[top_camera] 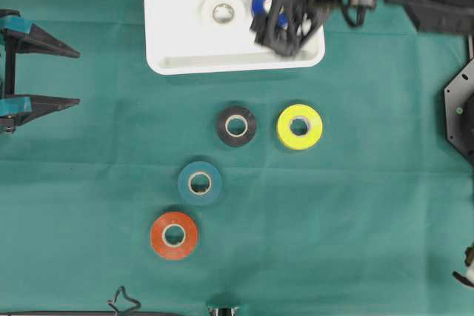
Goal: Pick up the tape from a random location and place it into the white case.
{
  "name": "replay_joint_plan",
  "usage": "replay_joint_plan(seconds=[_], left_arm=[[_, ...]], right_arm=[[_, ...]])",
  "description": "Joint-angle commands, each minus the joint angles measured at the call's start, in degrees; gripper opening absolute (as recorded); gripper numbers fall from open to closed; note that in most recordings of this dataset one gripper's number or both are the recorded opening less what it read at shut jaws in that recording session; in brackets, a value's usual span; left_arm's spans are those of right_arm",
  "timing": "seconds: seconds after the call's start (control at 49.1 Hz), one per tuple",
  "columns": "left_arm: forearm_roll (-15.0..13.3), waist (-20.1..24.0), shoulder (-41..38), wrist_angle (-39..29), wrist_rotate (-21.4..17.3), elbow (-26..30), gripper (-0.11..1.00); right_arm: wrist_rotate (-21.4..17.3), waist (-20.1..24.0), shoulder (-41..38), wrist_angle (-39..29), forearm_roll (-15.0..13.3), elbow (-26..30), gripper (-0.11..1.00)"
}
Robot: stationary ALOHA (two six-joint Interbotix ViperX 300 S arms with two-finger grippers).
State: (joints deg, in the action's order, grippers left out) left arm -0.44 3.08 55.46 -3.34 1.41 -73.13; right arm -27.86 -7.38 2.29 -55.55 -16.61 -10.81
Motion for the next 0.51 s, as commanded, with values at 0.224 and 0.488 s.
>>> replay_joint_plan(seconds=[0.224, 0.488], left_arm=[[0.0, 1.6, -0.4, 0.3, -0.1, 0.5, 0.96], [-0.1, 1.6, -0.4, 0.0, 0.0, 0.5, 0.96]], right_arm=[[-1.3, 8.8, 0.0, 2.3, -0.2, 1.7, 0.9], [-0.5, 9.4, 0.4, 3.8, -0.7, 1.4, 0.9]])
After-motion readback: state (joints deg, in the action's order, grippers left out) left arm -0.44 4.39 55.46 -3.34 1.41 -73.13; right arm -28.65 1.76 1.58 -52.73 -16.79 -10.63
